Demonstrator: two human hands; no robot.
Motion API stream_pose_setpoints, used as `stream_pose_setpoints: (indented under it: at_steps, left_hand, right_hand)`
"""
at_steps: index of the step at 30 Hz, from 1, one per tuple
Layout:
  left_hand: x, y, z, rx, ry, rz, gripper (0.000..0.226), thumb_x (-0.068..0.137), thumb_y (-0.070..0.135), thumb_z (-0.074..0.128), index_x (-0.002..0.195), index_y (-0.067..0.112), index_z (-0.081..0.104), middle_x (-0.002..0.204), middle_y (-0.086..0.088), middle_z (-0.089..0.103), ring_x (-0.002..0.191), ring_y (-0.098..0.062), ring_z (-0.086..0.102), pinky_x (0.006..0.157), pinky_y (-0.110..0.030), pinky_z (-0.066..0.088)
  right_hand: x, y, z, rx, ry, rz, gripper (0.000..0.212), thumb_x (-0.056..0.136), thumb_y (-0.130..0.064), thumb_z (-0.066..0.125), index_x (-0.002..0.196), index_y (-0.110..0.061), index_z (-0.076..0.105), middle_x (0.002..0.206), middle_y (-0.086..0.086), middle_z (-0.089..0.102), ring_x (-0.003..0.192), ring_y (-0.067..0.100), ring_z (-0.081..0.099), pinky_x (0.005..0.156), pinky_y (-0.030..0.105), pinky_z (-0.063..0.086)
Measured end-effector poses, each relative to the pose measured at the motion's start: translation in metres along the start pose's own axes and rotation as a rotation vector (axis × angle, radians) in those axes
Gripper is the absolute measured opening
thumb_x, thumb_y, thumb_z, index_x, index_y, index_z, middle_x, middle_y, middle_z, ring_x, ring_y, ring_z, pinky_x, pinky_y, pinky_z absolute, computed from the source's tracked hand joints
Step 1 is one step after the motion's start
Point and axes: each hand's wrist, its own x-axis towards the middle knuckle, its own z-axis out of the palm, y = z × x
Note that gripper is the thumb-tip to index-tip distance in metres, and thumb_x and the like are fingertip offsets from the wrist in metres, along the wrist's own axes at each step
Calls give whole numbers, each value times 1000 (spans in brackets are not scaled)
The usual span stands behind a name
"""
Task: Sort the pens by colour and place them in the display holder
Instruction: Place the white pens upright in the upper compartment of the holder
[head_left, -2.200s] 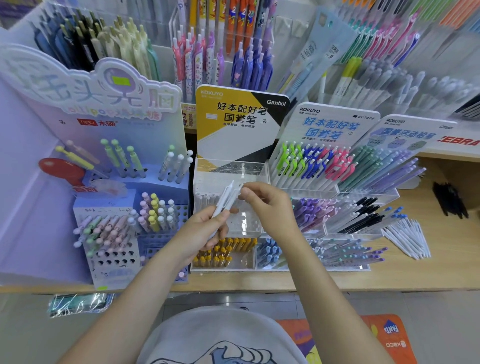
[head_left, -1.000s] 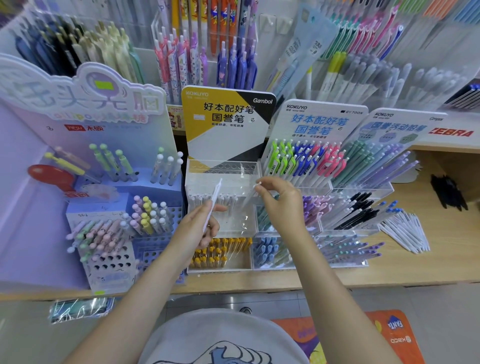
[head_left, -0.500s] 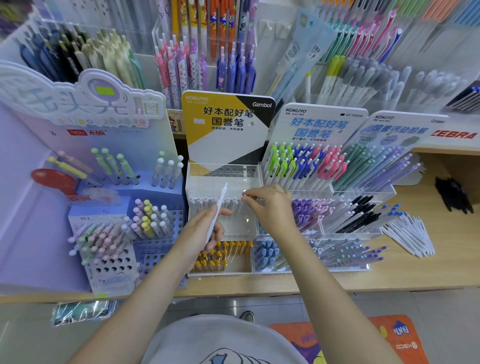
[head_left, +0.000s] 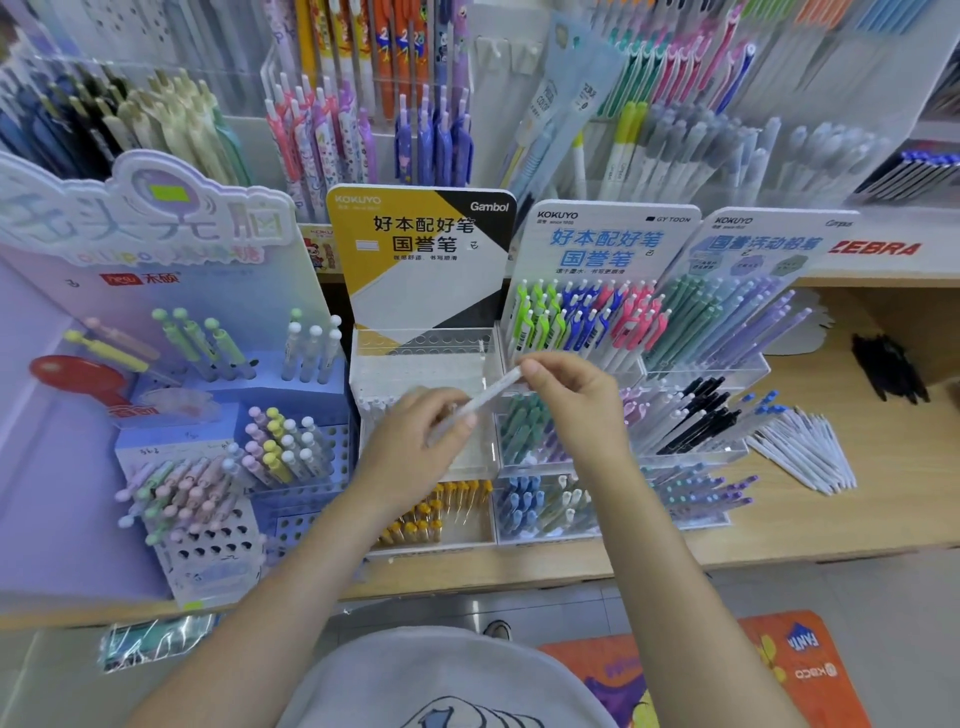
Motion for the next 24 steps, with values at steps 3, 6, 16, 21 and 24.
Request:
stream_pose_setpoints:
  at_steps: [3,6,16,21,24]
  left_hand:
    - [8,-11,-10,387,160,255,52,93,53,42,126,18,60,129,-1,53,123,-16,42,101,-33,35]
    - [15,-28,-15,602,54,164,72,93,64,27,145,19,44,155,-4,37,146,-22,24,120,-45,17]
    - [14,-52,-9,804,5,137,78,94,66,17,158,22,18,167,-1,11,154,-18,-1,124,-44,-5]
    - [13,-58,-8,824,11,154,77,95,65,20,158,21,18,167,-2,11,154,-19,0,123,-44,-5]
    - [14,-58,-8,820,23,163,76,95,64,21,158,20,20,166,-2,13,154,-19,1,123,-44,-4]
  right_hand:
    - [3,3,-11,-62,105,-77,12,91,-21,68,90,-33,73,85,-9,73,76,12,65,72,28,56]
    - [2,8,-7,-232,131,-184,14,90,-19,69,92,-33,72,84,-23,65,92,11,60,84,28,49]
    - [11,41,12,-516,128,-387,12,88,-20,71,99,-17,76,90,-5,73,87,10,54,89,54,46]
    - [14,45,14,-509,128,-394,12,88,-20,71,99,-16,76,90,-6,72,86,10,56,88,54,48]
    - [15,50,18,-524,122,-387,12,88,-20,71,99,-17,76,89,-5,73,86,14,59,89,53,47]
